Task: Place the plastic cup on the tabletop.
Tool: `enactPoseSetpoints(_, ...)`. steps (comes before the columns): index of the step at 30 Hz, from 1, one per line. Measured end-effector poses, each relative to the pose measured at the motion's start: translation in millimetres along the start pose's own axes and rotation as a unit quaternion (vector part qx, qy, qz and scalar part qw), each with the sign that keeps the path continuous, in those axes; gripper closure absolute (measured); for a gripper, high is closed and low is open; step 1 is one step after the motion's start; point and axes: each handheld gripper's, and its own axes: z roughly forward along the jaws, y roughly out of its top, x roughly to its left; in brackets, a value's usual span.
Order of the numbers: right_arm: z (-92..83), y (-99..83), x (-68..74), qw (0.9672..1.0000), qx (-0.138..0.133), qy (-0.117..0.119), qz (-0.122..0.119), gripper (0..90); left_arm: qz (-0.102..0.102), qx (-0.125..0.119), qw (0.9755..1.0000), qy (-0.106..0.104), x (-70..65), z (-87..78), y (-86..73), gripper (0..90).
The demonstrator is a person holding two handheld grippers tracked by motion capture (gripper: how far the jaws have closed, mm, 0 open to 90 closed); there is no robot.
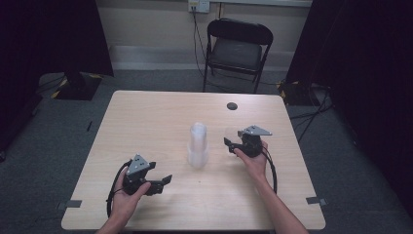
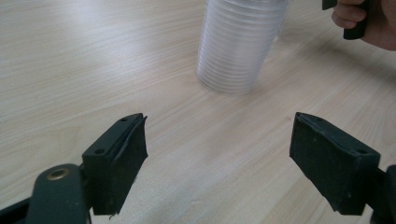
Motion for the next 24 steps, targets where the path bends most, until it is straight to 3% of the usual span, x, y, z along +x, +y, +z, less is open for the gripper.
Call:
enactPoseSetpoints(12, -0.4, -7.2, 0.5, 0.9997, 0.022, -0.004, 0.005, 28.7, -0.002, -0.002, 1.0000, 0.001, 0.7, -2.6, 0.0, 18.7)
enactPoseSetpoints(16, 1.8, -11.1, 0.2, 0.9993, 0.031, 0.000, 0.023, 20.2, -0.003, -0.004, 1.0000, -0.001, 1.6, -3.5, 0.3, 18.7)
enactPoseSetpoints(24, 0.8, -13.2, -2.6, 0.9981, 0.051, 0.008, 0.035, 15.2, -0.006, -0.007, 1.0000, 0.003, 3.9, -5.0, 0.5, 18.7)
